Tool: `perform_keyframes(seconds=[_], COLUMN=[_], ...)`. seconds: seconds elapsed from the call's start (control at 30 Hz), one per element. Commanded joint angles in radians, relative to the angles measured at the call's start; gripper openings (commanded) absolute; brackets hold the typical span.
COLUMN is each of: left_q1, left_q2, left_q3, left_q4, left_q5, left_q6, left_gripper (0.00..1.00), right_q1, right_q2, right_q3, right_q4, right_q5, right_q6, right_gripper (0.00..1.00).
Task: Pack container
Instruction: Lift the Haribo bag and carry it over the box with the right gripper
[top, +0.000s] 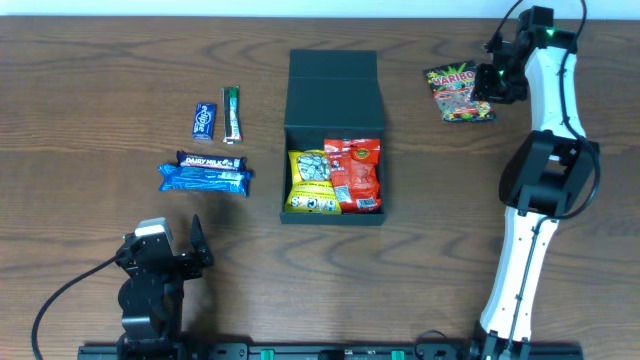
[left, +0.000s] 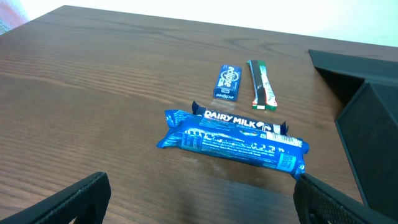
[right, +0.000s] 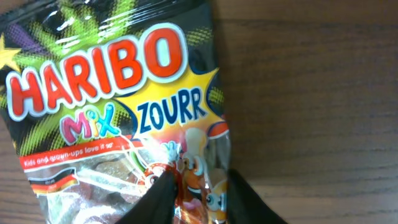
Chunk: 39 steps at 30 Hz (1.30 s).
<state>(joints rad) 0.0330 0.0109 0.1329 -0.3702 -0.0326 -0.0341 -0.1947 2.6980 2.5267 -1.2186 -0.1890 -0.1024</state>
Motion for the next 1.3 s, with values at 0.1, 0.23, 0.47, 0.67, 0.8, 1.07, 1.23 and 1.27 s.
perform_keyframes(seconds=[0.1,0.23,0.47,0.67,0.8,1.07,1.23,1.27], left_q1=[0.005,0.005,0.005,0.005,0.005,0.005,0.005,0.005], left_q2=[-0.006,-0.006,-0.006,-0.006,-0.006,-0.006,-0.006,-0.006], left_q3=[-0.02,-0.02,-0.02,-0.02,-0.02,-0.02,-0.02,-0.02], left_q4=[-0.008,-0.008,-0.008,-0.008,-0.008,-0.008,-0.008,-0.008], left_q5=[0.0,0.0,0.0,0.0,0.0,0.0,0.0,0.0], left_q6=[-0.015,-0.015,-0.014,-0.015,-0.014,-0.015,-0.015,-0.014], left_gripper=[0.95,0.95,0.95,0.95,0.95,0.95,0.95,0.95], right_q1=[0.034,0.036,0.038,0.039,0.041,0.095,0.151,0.164], right_q2=[0.037,0.037,0.026,-0.029,-0.092,-0.29,-0.386,-0.404], right_q3=[-0.06,-0.101,-0.047,0.108,0.211,0.243,0.243,0.243], right_q4=[-0.001,-0.001,-0.018,-0.051,-0.101,-0.206,-0.291,-0.318], right_q5=[0.002,0.002,-0.108,-0.266,-0.291,-0.294,-0.299,-0.302], right_q6=[-0.003,-0.003,-0.003,0.106,0.143,0.209,0.308,0.309], right_gripper=[0.1,0.01,0.01,0.01,0.01,0.01,0.01,0.01])
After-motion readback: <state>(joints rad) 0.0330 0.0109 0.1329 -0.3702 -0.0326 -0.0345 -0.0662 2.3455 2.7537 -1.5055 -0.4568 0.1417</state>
